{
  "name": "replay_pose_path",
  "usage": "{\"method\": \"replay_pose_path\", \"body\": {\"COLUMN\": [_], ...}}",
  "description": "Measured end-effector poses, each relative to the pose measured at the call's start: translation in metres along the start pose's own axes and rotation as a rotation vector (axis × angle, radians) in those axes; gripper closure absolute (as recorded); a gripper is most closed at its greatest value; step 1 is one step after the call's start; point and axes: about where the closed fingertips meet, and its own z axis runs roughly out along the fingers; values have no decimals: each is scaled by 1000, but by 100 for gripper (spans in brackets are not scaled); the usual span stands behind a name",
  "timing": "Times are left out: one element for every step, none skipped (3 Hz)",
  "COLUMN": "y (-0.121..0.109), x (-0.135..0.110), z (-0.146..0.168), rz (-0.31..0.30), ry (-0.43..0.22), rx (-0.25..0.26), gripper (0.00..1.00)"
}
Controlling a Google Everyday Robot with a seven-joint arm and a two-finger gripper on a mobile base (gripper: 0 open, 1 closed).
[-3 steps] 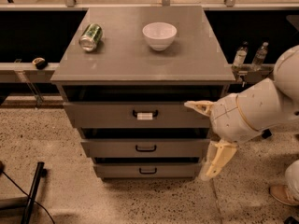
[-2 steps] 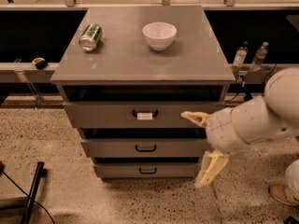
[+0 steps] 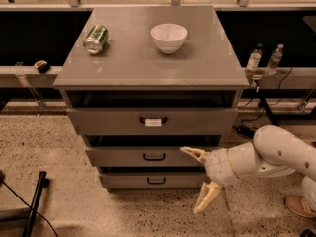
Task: Open bottom drawer
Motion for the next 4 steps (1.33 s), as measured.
{"method": "replay_pose_path", "body": {"y": [6,7,1,-2], "x": [2,61,113,123], "z": [5,44,79,86], "rz": [5,-22,-20,-8], "ry": [-33,-8,16,26], "rx": [-31,68,164,187], "gripper": [0,0,0,0]}}
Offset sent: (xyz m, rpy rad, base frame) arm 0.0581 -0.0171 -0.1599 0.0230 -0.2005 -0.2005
